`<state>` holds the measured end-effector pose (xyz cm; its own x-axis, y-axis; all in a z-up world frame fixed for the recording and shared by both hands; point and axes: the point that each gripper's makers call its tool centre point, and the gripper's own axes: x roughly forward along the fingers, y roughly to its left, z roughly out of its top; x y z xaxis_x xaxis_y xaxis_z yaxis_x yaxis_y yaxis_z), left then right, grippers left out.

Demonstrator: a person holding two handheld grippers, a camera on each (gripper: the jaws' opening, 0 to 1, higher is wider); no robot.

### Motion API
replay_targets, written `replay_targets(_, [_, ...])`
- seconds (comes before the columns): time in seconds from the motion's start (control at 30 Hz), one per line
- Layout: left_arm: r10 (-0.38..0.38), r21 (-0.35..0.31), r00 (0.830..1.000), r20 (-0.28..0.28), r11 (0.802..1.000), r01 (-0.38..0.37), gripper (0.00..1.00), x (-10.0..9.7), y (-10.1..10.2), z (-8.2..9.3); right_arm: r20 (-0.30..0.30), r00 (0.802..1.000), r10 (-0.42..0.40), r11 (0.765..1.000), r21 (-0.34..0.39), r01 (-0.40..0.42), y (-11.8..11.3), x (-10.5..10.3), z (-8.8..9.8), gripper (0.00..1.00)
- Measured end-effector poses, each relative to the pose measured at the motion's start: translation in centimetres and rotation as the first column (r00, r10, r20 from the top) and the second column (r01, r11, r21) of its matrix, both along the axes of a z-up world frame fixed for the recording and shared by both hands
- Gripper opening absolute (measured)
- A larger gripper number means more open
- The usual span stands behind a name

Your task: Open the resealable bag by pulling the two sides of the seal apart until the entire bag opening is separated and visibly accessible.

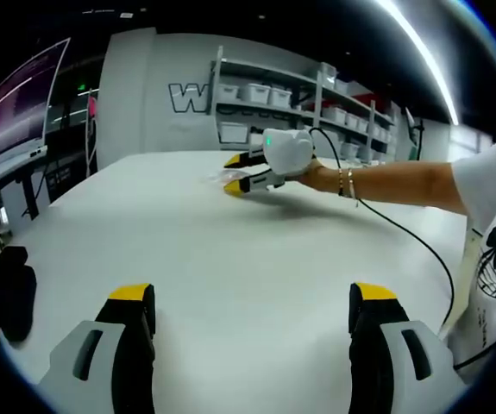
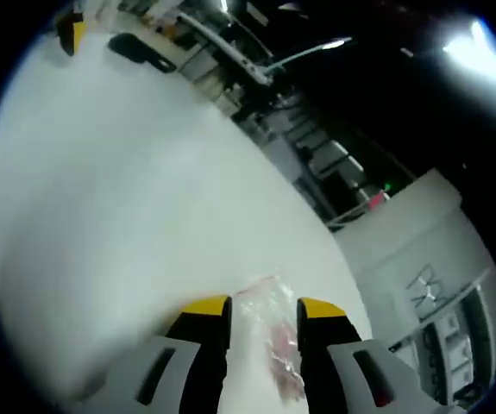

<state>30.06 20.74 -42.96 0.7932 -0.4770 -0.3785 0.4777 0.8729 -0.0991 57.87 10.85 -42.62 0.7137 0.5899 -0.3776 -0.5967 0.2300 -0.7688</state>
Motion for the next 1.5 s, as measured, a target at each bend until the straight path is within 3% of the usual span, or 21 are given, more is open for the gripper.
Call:
replay_targets(0.2, [0.004, 0.001, 1.000, -0.001, 1.000, -0.004, 0.92, 0.0, 0.1, -0.1, -0.014, 1.000, -0.005, 1.000, 0.014, 0.005, 1.1, 0.3, -0.4, 0.28])
replay_targets(0.5, [0.006, 0.000, 1.000, -0.002, 1.000, -0.006, 0.92, 0.0, 0.3, -0.1, -0.076, 0.994, -0.076, 0.993, 0.080, 0.082, 0.4, 1.5, -0.6, 0.25])
replay_targets(0.57, [0.004, -0.001, 1.000, -0.001, 1.000, -0.004, 0.92, 0.1, 0.2, -0.1, -0.134, 0.985, -0.106, 0.986, 0.115, 0.121, 0.3, 1.4, -1.0, 0.22])
replay_targets(0.73, [0.001, -0.002, 1.000, 0.003, 1.000, -0.001, 0.92, 0.1, 0.1, 0.0, -0.174, 0.977, -0.123, 0.977, 0.152, 0.150, 0.1, 1.3, -1.0, 0.21])
replay_targets(0.87, [0.006, -0.002, 1.000, 0.004, 1.000, -0.006, 0.92, 0.0, 0.3, 0.1, -0.227, 0.966, -0.121, 0.972, 0.170, 0.162, 0.3, 0.9, -1.5, 0.14])
replay_targets(1.27, [0.006, -0.001, 1.000, 0.014, 1.000, -0.006, 0.92, 0.0, 0.3, 0.5, -0.296, 0.947, -0.128, 0.959, 0.206, 0.195, 0.7, 0.2, -2.0, 0.02])
replay_targets(1.4, [0.005, -0.001, 1.000, 0.016, 1.000, -0.005, 0.92, -0.1, 0.3, 0.6, -0.342, 0.930, -0.133, 0.945, 0.238, 0.223, 1.0, 0.6, -2.3, 0.00])
replay_targets(1.5, [0.008, 0.000, 1.000, 0.018, 1.000, -0.008, 0.92, -0.1, 0.4, 0.7, -0.326, 0.934, -0.146, 0.948, 0.225, 0.227, 0.7, 0.6, -2.2, 0.00])
